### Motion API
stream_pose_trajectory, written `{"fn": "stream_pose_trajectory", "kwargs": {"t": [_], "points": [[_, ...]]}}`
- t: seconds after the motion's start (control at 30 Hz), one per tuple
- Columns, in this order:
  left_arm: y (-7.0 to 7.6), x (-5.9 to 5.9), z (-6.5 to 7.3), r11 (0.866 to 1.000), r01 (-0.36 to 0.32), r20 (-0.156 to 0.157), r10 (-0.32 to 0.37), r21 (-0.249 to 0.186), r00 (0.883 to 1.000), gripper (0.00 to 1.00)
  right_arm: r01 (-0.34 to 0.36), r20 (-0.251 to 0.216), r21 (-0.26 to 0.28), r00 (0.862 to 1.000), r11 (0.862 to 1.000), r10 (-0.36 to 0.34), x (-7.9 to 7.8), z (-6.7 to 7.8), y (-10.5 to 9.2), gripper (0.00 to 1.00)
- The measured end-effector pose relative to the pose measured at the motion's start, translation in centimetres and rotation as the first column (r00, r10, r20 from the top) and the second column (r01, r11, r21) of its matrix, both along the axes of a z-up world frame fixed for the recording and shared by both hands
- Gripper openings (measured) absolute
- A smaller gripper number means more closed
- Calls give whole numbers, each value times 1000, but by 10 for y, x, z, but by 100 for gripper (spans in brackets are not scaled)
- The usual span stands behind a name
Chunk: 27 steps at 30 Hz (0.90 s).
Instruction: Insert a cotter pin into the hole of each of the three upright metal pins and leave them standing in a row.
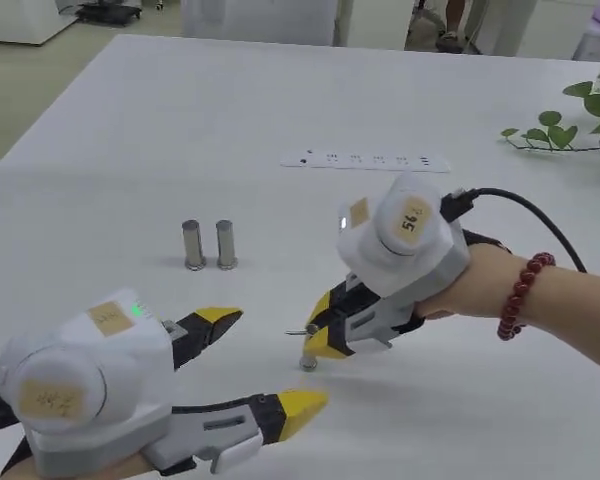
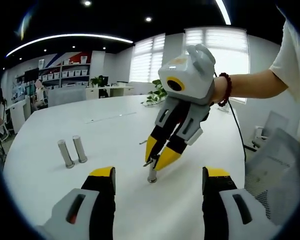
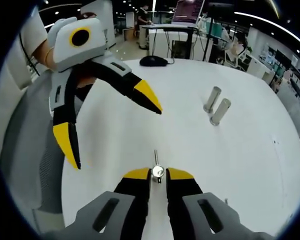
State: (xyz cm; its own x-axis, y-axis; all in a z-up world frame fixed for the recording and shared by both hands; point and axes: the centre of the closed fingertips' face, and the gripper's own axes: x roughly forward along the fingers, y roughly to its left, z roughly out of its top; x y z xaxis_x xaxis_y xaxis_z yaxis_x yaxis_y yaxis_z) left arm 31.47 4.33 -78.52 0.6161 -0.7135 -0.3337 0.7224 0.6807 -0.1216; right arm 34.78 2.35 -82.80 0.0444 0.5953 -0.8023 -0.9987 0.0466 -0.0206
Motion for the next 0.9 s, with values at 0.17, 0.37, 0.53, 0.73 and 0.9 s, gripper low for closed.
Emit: {"fn": "stream_pose_trajectory", "kwargs": {"t": [0.17, 0.37, 0.53, 0.73, 0.9], "points": [[4, -10, -3, 999, 21, -3, -21, 31, 1000, 72, 10, 2, 3, 1000, 1000, -10, 1, -2, -1, 13], [10, -18, -3, 999, 23, -12, -23, 40, 1000, 71, 21, -5, 16, 1000, 1000, -21, 0, -4, 1, 12], [15, -22, -3, 999, 14, -19, -13, 45, 1000, 70, 34, -7, 32, 999, 999, -33, 0, -3, 3, 12], [19, -24, -2, 999, 1, -23, 0, 49, 1000, 69, 36, -5, 39, 999, 999, -36, 0, -2, 4, 12], [23, -25, 1, 999, -13, -19, 14, 43, 1000, 69, 40, -3, 44, 999, 998, -40, 0, -2, 5, 11]]}}
